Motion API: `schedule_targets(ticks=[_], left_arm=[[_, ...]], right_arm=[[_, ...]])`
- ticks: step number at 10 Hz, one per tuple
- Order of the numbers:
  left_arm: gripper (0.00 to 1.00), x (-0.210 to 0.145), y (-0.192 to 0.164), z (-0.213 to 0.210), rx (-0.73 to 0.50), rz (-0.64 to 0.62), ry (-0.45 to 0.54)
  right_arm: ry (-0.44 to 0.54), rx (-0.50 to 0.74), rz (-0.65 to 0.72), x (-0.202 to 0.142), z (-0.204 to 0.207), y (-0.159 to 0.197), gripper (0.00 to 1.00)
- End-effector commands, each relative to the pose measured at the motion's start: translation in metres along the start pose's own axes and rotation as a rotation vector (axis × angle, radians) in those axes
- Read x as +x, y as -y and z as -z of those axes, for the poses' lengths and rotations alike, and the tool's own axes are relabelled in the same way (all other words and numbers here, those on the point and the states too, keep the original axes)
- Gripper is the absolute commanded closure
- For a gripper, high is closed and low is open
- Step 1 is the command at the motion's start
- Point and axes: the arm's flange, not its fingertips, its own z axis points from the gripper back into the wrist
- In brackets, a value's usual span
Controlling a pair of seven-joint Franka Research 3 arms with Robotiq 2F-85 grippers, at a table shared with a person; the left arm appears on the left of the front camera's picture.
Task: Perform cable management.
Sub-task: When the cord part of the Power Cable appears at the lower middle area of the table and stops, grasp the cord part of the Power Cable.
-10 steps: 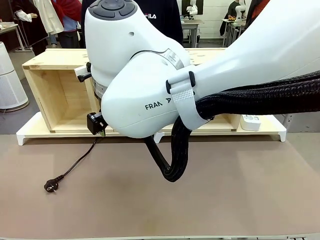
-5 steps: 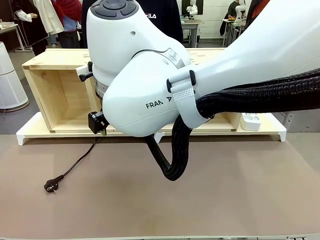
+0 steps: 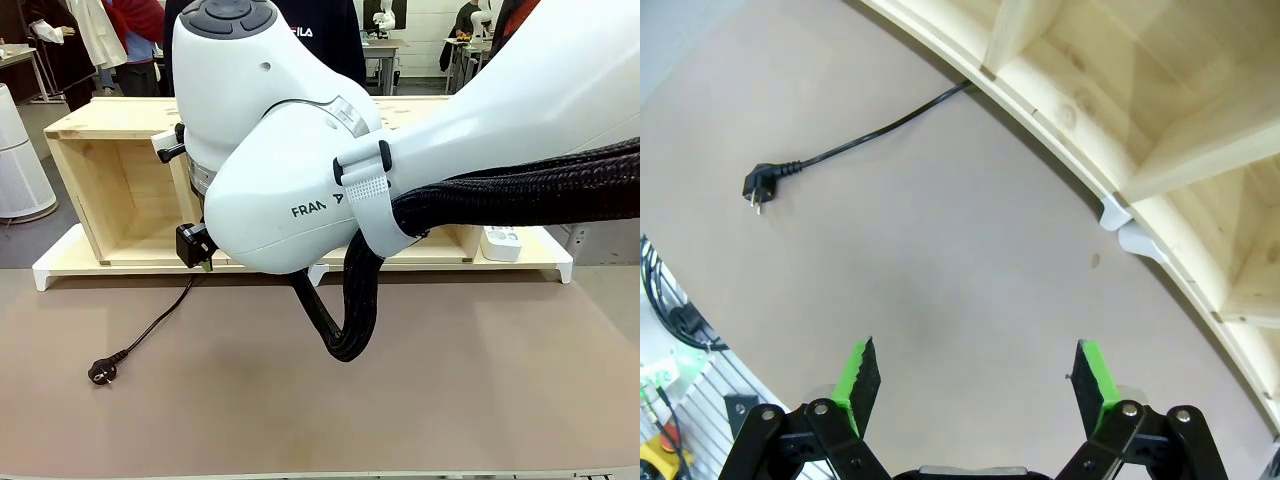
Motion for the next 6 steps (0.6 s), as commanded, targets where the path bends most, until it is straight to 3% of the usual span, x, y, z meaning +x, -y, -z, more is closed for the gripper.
schedule_targets(ticks=[1, 3, 6], left_arm=[[0.0, 0.0, -0.001, -0.001, 0.001, -0.001, 0.002], [0.0, 0.0, -0.001, -0.001, 0.001, -0.001, 0.002], [0.0, 0.0, -0.001, -0.001, 0.001, -0.001, 0.002]], right_arm=[[-0.007, 0.014, -0.019, 0.01, 0.01, -0.005, 0.0], [0.022, 0.067, -0.026, 0.031, 0.024, -0.018, 0.0], [0.011, 0.183, -0.161, 0.055, 0.052, -0.047, 0.0]])
